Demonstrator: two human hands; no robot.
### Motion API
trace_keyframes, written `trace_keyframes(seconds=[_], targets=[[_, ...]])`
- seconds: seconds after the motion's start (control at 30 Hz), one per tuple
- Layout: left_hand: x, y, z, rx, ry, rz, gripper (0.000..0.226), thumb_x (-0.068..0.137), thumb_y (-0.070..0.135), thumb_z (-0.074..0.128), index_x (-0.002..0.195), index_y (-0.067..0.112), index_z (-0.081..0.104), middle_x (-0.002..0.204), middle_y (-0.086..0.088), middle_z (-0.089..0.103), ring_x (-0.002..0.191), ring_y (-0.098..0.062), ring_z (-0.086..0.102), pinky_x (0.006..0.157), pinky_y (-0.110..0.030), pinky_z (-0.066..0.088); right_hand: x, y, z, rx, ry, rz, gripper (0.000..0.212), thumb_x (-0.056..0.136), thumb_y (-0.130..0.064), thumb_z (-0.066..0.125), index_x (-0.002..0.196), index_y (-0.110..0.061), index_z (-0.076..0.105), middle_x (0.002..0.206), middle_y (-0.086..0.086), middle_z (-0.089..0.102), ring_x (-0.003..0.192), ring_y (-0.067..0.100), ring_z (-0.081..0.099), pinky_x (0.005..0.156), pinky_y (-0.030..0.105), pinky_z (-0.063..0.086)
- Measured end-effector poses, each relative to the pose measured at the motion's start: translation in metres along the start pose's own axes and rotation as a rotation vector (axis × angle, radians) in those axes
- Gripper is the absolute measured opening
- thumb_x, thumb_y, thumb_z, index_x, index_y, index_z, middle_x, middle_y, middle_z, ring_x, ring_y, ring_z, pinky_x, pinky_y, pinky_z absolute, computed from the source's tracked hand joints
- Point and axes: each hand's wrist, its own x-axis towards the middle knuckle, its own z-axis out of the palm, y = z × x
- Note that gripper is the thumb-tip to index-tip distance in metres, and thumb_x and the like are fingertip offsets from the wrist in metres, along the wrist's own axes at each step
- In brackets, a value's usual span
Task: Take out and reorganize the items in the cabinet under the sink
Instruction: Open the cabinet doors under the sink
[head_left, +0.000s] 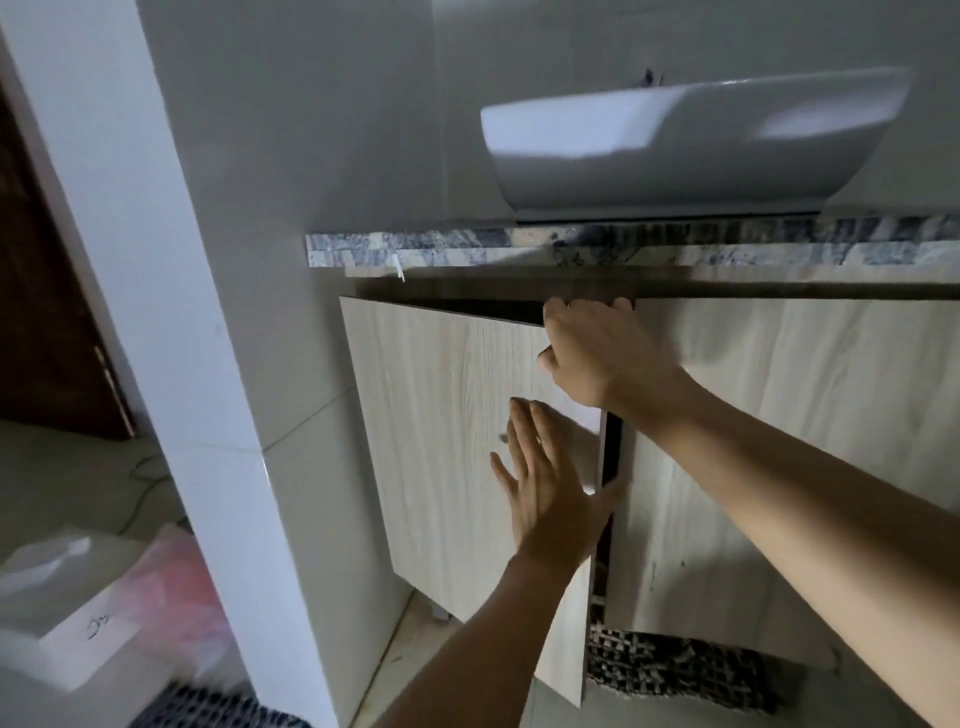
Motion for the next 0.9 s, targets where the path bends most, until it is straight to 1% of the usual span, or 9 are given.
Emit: trace_keyframes(seconds=[0.23,0.3,0.4,0.5,0.6,0.67,0.77,0.83,0.9], targets=[[-0.022,-0.031,-0.045,-0.065,0.019,-0.016,0.114,0.080,0.048,0.063,0.148,0.011,-0.021,0.157,-0.004,-0.027,0.145,-0.020,-0.022,0.121,-0.035,0.000,-0.015,-0.044,-0.027,0.294,0.044,-0.035,0.021,0.093,-0.027,0.052,0.091,-0.009,0.062,0.075,0.002,0.063,0.066,0.018,0.062,0.060,0.030,0.048],[-0.028,-0.048,-0.062,-0.085,0.024,0.008,0.118,0.078,0.052,0.065,0.146,0.022,-0.027,0.153,0.007,-0.032,0.143,-0.012,-0.024,0.120,-0.034,0.002,-0.018,-0.058,-0.035,0.459,0.039,-0.071,0.028,0.089,-0.035,0.056,0.087,-0.009,0.065,0.072,0.004,0.065,0.063,0.018,0.062,0.061,0.031,0.052],[-0.037,-0.075,-0.092,-0.127,0.043,0.057,0.117,0.072,0.060,0.063,0.138,0.040,-0.031,0.152,0.017,-0.028,0.145,-0.007,-0.015,0.119,-0.036,0.013,-0.023,-0.079,-0.042,0.605,-0.003,-0.133,0.037,0.083,-0.044,0.060,0.080,-0.008,0.064,0.067,0.006,0.063,0.060,0.019,0.059,0.058,0.032,0.045],[-0.048,-0.098,-0.127,-0.176,0.042,0.084,0.112,0.066,0.063,0.059,0.150,0.036,-0.010,0.161,0.013,-0.004,0.148,-0.009,0.005,0.118,-0.038,0.023,-0.022,-0.100,-0.043,0.648,-0.002,-0.249,0.039,0.082,-0.049,0.060,0.083,-0.010,0.065,0.069,0.001,0.064,0.064,0.015,0.059,0.060,0.031,0.042],[-0.058,-0.121,-0.157,-0.194,0.031,0.098,0.107,0.068,0.062,0.064,0.152,0.031,0.006,0.159,0.011,0.017,0.146,-0.005,0.017,0.115,-0.024,0.026,-0.015,-0.124,-0.035,0.723,0.006,-0.374,0.039,0.084,-0.049,0.061,0.075,-0.010,0.058,0.064,-0.005,0.055,0.058,0.008,0.051,0.057,0.030,0.039],[-0.066,-0.141,-0.173,-0.167,0.055,0.068,0.099,0.070,0.060,0.066,0.150,0.027,0.018,0.155,0.006,0.031,0.143,-0.010,0.028,0.115,-0.033,0.030,-0.010,-0.143,-0.028,0.796,0.016,-0.461,0.035,0.084,-0.047,0.062,0.079,-0.012,0.058,0.076,-0.004,0.053,0.064,0.008,0.049,0.061,0.030,0.042],[-0.083,-0.167,-0.194,-0.136,0.161,-0.037,0.070,0.069,0.044,0.067,0.135,0.031,0.045,0.130,-0.001,0.059,0.124,-0.023,0.053,0.101,-0.047,0.046,0.000,-0.176,-0.018,0.826,0.028,-0.558,0.042,0.086,-0.050,0.058,0.096,-0.010,0.062,0.094,0.000,0.059,0.076,0.012,0.055,0.071,0.035,0.050],[-0.093,-0.176,-0.208,-0.082,0.236,-0.137,0.045,0.069,0.042,0.063,0.113,0.047,0.054,0.101,0.008,0.068,0.100,-0.021,0.064,0.087,-0.039,0.053,0.007,-0.200,-0.015,0.812,0.024,-0.549,0.048,0.085,-0.055,0.056,0.104,-0.011,0.061,0.102,0.001,0.060,0.083,0.015,0.058,0.074,0.036,0.051],[-0.101,-0.187,-0.220,-0.053,0.268,-0.221,0.026,0.073,0.037,0.066,0.097,0.042,0.055,0.087,0.010,0.067,0.085,-0.019,0.066,0.072,-0.027,0.051,0.013,-0.227,-0.012,0.786,0.004,-0.516,0.053,0.084,-0.059,0.054,0.111,-0.013,0.057,0.109,0.001,0.058,0.092,0.020,0.059,0.075,0.036,0.051]])
